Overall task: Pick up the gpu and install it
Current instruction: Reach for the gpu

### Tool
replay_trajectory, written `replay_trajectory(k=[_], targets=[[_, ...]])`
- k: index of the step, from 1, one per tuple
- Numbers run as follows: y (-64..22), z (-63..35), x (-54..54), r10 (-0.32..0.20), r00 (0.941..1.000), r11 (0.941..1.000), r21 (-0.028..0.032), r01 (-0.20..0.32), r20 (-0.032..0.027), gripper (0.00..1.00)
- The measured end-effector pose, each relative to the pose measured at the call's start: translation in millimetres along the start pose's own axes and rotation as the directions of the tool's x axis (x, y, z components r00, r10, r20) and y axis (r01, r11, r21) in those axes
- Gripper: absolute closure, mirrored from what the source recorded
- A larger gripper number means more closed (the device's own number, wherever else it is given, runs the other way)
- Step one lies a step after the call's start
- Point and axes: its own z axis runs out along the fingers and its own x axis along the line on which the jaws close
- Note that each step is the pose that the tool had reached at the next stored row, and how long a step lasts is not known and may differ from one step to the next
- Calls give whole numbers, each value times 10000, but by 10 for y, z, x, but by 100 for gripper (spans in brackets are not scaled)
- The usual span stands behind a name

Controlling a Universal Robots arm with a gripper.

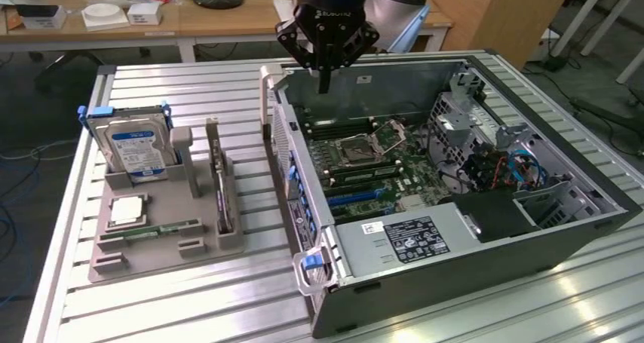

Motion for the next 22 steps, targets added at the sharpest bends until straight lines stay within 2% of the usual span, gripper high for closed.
replay_trajectory(k=[22], targets=[[-19, -6, 251, 0, 10000, 10000, -1, 0, 0, 90]])
